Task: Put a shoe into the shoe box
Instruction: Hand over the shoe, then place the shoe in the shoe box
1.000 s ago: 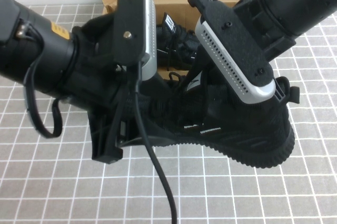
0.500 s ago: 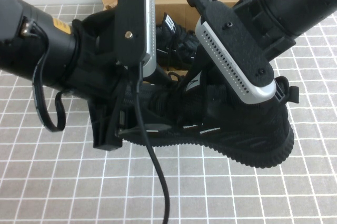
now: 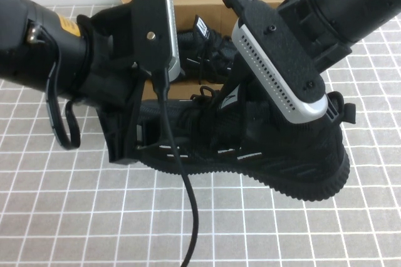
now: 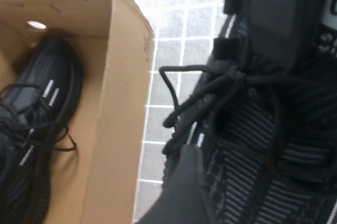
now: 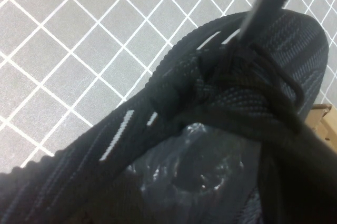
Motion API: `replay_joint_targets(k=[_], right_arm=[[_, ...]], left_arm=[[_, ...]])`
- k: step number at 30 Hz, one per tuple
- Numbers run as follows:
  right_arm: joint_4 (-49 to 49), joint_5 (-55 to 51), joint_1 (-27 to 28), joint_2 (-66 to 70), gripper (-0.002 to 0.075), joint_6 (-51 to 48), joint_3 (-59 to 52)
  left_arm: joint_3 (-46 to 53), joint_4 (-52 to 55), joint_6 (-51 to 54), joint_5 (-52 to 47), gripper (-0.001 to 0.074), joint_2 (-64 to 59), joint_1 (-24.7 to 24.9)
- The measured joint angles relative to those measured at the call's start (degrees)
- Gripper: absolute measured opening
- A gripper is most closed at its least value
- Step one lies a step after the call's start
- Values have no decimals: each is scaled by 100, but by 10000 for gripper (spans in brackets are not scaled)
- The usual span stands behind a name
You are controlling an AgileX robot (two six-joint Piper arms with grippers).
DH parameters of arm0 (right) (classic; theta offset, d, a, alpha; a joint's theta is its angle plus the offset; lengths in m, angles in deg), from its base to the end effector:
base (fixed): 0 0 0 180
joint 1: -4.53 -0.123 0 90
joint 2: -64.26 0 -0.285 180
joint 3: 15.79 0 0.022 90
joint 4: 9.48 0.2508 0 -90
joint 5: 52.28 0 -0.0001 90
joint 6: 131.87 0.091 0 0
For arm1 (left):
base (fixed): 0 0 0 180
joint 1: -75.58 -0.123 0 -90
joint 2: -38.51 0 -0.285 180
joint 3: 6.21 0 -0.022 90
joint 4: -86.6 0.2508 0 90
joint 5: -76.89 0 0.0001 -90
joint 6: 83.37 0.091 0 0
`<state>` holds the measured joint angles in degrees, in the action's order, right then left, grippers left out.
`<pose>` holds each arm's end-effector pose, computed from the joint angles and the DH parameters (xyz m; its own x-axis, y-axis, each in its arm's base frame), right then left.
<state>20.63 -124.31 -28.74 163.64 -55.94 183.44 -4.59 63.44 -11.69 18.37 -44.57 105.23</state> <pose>0.2522 0.2174 0.3998 0.7318 -0.5685 -0.3760 -0.6726 -0.5133 -0.5331 0.2171 -0.1587 0.3843 0.2100 0.8105 -0.5468 0.9133 0.0370 0.4055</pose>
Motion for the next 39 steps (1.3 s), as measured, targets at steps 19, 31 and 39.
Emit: replay_joint_targets(k=[19, 31, 39], right_arm=[[0, 0, 0, 0, -6, 22, 0], [-34, 0, 0, 0, -6, 22, -2], [-34, 0, 0, 0, -6, 22, -2]], left_arm=[[0, 0, -41, -8, 669, -387, 0], [-8, -144, 237, 13, 670, -638, 0], [-8, -559, 562, -43, 670, -659, 0]])
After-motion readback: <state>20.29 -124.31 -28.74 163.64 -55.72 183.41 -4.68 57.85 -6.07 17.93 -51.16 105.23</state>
